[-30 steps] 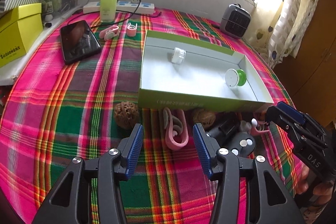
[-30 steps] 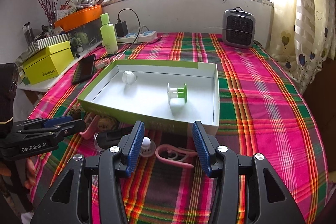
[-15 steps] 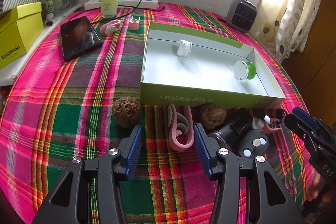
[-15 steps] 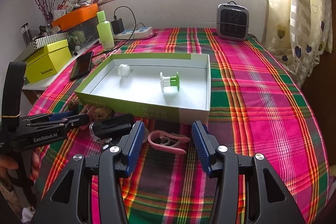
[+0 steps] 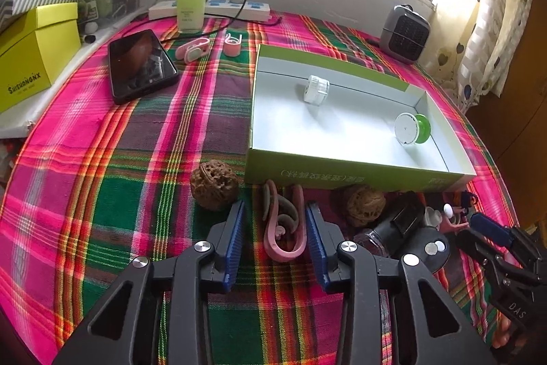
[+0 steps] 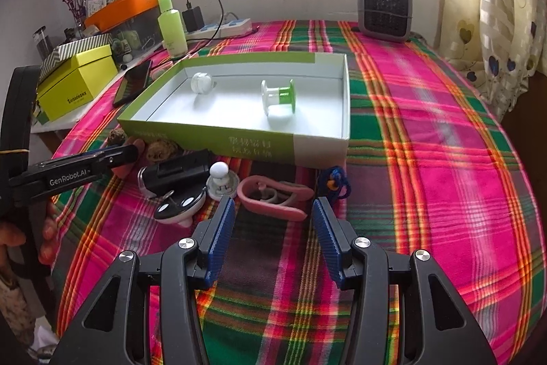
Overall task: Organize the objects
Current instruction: 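Grasp a pink hook clip with the left gripper while the right grasps another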
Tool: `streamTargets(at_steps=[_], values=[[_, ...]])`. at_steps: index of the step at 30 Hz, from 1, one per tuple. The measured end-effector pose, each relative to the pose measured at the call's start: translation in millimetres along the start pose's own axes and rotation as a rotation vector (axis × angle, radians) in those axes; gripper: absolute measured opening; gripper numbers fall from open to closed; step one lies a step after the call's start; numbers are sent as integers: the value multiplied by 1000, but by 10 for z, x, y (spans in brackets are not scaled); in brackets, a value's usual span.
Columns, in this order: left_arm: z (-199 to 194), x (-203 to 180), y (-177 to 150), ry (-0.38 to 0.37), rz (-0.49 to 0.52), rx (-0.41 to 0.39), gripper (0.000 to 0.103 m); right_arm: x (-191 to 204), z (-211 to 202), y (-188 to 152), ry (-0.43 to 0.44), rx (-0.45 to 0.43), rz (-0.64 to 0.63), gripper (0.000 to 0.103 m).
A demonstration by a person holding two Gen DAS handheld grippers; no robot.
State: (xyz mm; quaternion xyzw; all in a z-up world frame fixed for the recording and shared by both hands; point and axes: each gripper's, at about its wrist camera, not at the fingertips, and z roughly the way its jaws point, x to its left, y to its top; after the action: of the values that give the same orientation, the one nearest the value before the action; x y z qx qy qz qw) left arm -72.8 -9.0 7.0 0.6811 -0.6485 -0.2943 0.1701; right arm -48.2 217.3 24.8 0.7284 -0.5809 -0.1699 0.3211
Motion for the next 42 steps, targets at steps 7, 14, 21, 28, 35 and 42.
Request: streamTargets(at_steps=[7, 14, 21, 28, 35, 42], values=[[-2, 3, 0, 3, 3, 0, 34, 93, -10, -72, 114, 35, -48, 49], [-4, -1, 6, 1, 2, 0, 34, 63, -39, -71, 77, 27, -62, 49], [-6, 5, 14, -6, -8, 3, 34, 72, 53, 30, 7, 7, -120, 49], [-2, 1, 23, -6, -10, 4, 34, 93, 180, 98, 32, 50, -178, 49], [8, -5, 36, -6, -8, 5, 34, 128, 262, 146, 44, 69, -222, 40], [12, -8, 51, 0, -4, 5, 34, 103, 273, 154, 55, 77, -220, 25]])
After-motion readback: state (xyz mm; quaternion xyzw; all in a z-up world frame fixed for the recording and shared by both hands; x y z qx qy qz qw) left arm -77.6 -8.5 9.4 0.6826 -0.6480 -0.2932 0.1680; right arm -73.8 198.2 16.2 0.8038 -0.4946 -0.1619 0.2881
